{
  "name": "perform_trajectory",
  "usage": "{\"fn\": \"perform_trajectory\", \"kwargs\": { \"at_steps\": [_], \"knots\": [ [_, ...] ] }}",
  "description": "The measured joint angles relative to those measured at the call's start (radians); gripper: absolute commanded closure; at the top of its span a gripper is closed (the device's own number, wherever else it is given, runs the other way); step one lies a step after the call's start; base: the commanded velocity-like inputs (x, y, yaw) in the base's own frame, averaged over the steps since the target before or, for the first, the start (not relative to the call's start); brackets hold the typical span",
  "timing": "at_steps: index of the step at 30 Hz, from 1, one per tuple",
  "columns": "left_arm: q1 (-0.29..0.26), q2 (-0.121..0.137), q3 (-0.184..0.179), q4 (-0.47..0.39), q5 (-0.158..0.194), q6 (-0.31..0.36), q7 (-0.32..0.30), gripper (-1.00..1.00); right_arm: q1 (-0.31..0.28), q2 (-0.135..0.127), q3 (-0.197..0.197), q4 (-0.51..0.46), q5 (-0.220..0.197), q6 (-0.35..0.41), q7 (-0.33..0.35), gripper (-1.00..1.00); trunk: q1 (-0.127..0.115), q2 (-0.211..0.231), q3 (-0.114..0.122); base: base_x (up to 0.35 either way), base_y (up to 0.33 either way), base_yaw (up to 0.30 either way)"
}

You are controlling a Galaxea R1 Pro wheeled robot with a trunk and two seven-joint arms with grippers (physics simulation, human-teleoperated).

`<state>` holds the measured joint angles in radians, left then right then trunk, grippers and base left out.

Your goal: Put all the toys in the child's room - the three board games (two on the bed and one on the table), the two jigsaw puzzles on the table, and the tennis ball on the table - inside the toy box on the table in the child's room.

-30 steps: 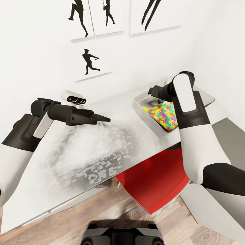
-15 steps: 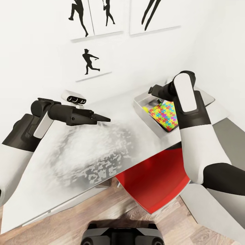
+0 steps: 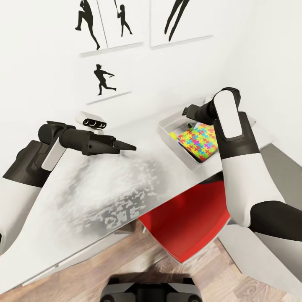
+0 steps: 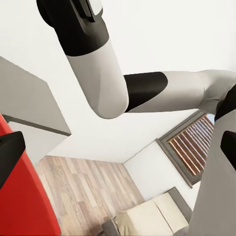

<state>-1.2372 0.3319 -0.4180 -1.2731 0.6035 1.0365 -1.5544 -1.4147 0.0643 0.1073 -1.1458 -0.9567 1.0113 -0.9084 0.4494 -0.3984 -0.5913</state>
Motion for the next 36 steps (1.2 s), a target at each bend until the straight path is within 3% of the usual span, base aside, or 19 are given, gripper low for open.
{"fn": "perform_trajectory", "kwargs": {
  "at_steps": [36],
  "knots": [
    [0.021, 0.001, 0.001, 0.0, 0.0, 0.0, 0.0, -1.0, 0.0, 0.002, -0.001, -0.006, 0.002, -0.001, -0.003, -1.0, 0.0, 0.0, 0.052, -0.071, 0.0, -0.164]
  ]
}}
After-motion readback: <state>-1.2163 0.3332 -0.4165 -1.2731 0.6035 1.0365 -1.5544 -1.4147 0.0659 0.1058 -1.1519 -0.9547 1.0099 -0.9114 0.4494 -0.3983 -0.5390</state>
